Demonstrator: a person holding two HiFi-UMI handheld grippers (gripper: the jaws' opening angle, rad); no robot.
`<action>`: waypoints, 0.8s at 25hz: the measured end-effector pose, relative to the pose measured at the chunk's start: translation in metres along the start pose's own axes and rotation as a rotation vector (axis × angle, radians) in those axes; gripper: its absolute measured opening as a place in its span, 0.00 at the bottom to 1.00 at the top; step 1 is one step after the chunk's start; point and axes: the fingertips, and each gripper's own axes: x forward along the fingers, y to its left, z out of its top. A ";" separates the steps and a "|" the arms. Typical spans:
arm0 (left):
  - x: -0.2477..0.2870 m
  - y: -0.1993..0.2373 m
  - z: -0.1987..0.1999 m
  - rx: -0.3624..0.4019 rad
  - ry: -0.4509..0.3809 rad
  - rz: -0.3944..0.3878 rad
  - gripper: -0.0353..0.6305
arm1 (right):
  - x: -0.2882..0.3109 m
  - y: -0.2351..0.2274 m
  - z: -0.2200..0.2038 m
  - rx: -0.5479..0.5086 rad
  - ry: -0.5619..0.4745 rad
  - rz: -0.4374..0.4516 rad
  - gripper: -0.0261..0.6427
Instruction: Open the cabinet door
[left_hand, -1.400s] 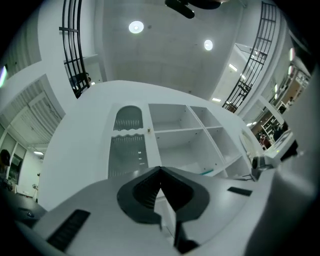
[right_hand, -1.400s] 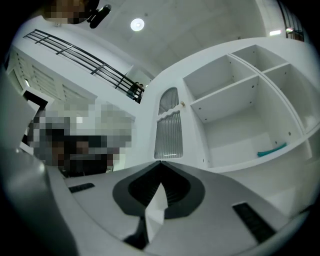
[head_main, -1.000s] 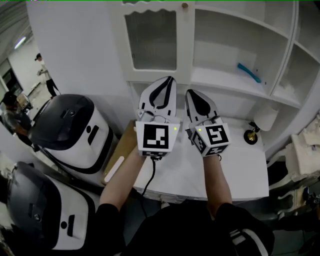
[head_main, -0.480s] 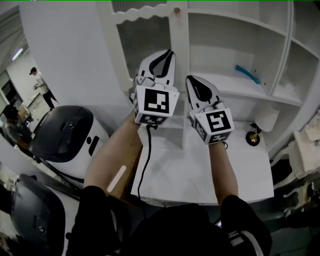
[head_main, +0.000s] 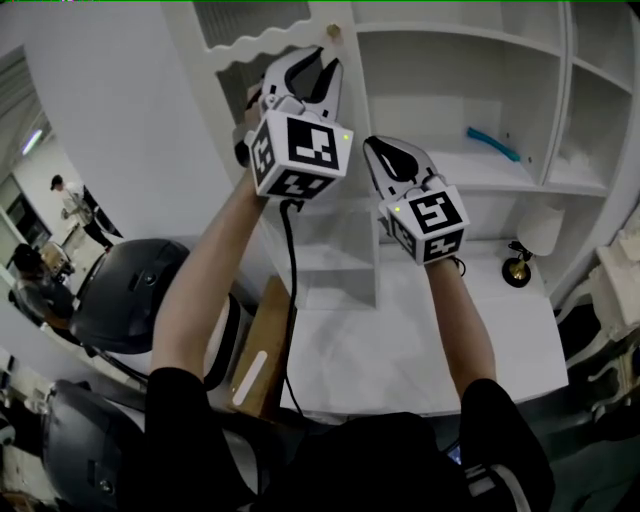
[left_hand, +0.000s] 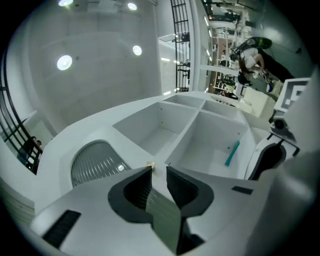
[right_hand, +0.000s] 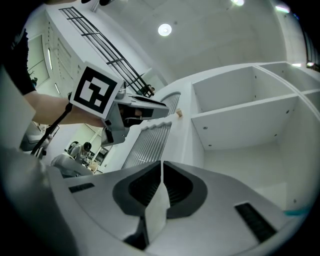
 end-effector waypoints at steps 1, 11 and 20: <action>0.006 0.001 0.000 0.025 0.009 -0.007 0.19 | 0.002 -0.001 -0.001 0.004 -0.001 -0.001 0.07; 0.049 0.013 0.002 0.055 0.014 -0.010 0.21 | 0.007 -0.016 -0.005 -0.020 -0.018 -0.007 0.07; 0.059 0.015 0.000 0.042 0.009 0.014 0.19 | 0.011 -0.028 -0.007 -0.016 -0.020 0.006 0.07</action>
